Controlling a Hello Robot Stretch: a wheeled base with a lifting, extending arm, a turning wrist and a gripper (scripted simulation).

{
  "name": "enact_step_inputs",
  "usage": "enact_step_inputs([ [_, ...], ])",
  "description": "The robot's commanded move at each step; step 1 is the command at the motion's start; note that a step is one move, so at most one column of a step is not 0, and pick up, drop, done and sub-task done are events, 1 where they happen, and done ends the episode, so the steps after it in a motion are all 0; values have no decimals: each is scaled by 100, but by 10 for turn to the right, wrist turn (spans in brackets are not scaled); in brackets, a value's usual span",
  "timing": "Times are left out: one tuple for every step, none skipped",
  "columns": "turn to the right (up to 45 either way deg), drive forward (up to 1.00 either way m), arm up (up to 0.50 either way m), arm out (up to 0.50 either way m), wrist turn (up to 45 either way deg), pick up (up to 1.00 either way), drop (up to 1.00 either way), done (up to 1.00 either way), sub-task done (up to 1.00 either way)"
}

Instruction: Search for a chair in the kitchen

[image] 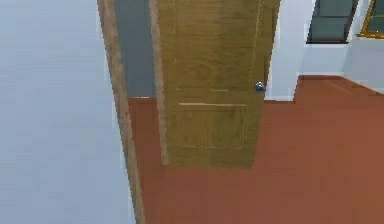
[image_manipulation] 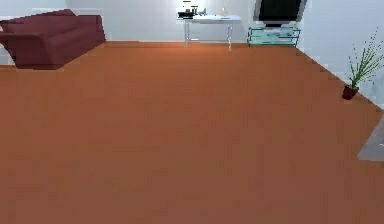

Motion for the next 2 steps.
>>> enact_step_inputs([
  [450,0,0,0,0,0,0,0,0],
  [450,0,0,0,0,0,0,0,0],
])
